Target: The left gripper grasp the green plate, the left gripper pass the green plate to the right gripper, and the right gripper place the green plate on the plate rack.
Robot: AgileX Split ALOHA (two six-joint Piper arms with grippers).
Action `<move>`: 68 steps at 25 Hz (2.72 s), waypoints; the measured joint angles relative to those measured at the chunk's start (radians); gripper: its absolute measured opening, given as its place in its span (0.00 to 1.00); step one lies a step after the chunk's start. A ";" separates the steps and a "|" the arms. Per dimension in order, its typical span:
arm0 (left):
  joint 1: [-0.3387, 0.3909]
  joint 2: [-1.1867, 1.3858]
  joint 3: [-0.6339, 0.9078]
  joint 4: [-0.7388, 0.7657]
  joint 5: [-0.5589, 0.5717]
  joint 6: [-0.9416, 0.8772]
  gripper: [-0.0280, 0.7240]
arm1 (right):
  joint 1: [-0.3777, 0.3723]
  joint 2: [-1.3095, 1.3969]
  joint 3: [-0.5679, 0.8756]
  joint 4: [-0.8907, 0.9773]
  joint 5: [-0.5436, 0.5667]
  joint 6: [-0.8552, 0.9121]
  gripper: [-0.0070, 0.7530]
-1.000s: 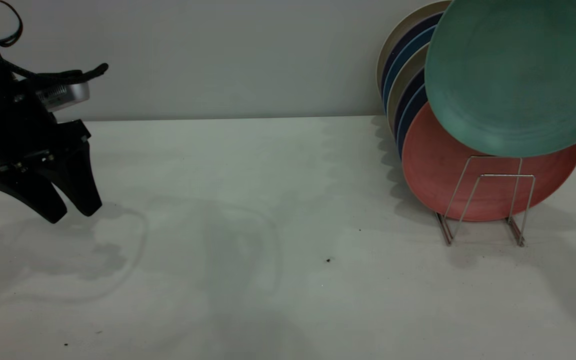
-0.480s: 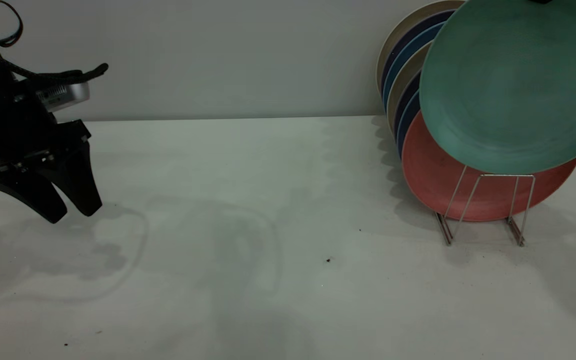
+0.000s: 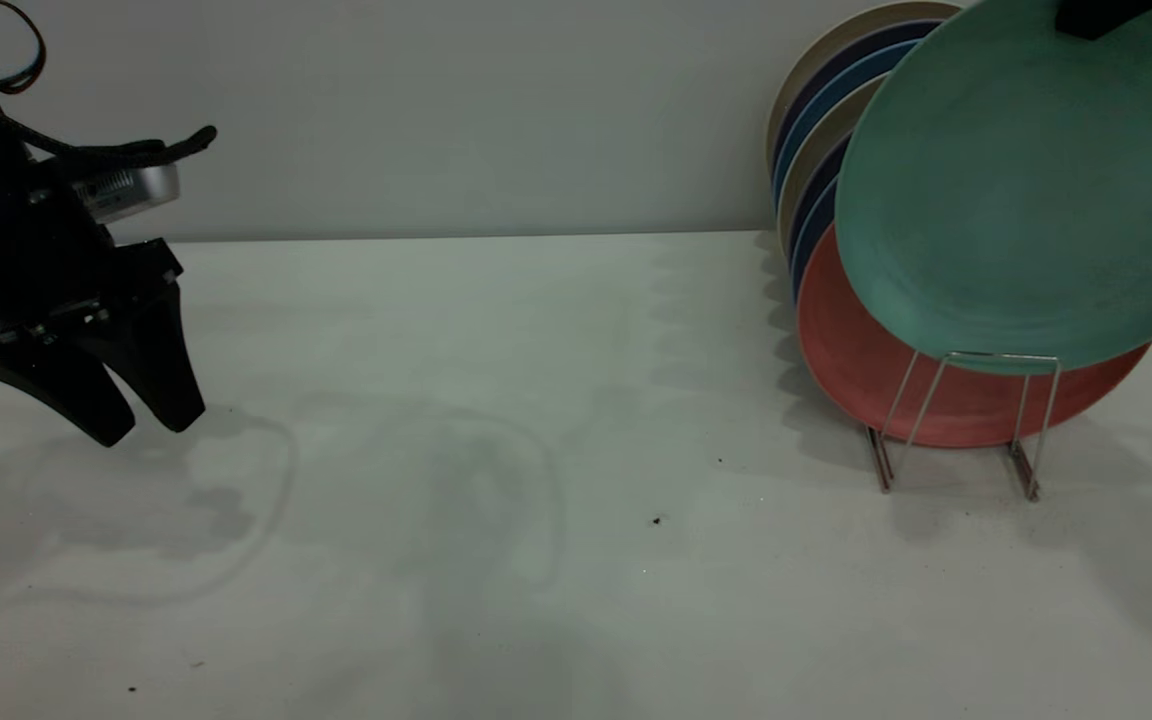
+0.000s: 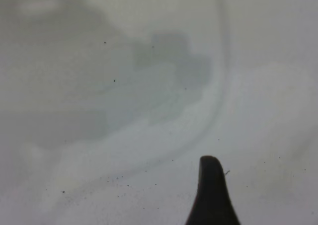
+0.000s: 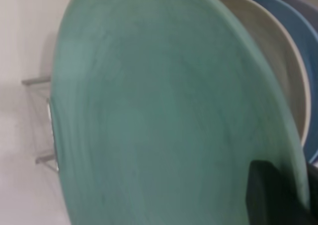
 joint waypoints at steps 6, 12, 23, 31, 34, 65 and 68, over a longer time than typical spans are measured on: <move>0.000 0.000 0.000 -0.002 -0.001 0.000 0.79 | 0.000 0.000 0.000 0.003 0.038 0.010 0.12; 0.000 0.000 0.000 -0.002 -0.003 0.000 0.79 | 0.000 0.000 0.000 0.034 0.066 0.026 0.22; 0.000 0.000 0.000 -0.002 -0.007 0.000 0.79 | 0.000 0.000 0.000 0.129 0.100 0.053 0.35; 0.000 0.000 0.000 -0.002 -0.011 -0.002 0.79 | 0.000 0.000 0.000 0.159 0.231 0.290 0.36; 0.000 0.000 0.000 -0.002 -0.016 -0.005 0.79 | 0.000 0.000 0.000 0.159 0.271 0.454 0.36; -0.044 -1.070 0.396 0.295 0.194 -0.348 0.79 | 0.000 -0.661 0.233 -0.197 0.680 1.409 0.36; -0.044 -1.311 0.516 0.295 0.191 -0.377 0.79 | 0.000 -0.819 0.336 -0.194 0.687 1.406 0.36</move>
